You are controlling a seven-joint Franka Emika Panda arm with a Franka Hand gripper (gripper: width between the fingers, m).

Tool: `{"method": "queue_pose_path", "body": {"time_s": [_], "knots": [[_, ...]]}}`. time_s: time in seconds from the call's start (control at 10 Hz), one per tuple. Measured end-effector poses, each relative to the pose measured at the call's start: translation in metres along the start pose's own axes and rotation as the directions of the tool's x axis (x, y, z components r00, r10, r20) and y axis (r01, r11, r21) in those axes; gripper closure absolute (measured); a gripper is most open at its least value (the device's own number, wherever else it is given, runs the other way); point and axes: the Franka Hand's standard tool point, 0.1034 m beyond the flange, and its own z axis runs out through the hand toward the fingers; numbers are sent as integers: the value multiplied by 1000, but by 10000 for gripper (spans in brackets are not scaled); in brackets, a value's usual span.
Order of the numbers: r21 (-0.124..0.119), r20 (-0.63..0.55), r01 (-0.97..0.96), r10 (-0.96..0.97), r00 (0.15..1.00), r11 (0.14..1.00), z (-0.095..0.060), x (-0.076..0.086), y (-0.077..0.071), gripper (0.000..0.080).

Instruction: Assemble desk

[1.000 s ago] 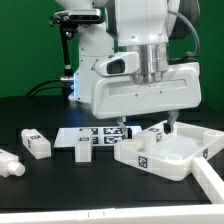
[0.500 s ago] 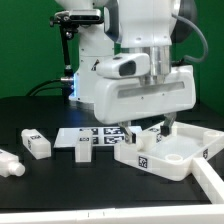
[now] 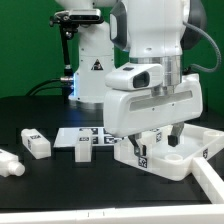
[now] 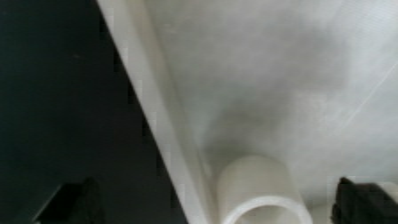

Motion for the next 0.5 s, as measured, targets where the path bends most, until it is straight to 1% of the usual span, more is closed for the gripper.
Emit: {"method": "queue_pose_path", "body": {"time_s": [0.2,0.3,0.4,0.5], "knots": [[4,16,12,-13,1000,1000,10,-8,14,151],[9,29,7,-7,1000,1000,18,-17,16,151],[16,42,10,-11,999,1000,26,-25,21,151],[15,43,2,-3,999,1000,27,-26,26,151]]}}
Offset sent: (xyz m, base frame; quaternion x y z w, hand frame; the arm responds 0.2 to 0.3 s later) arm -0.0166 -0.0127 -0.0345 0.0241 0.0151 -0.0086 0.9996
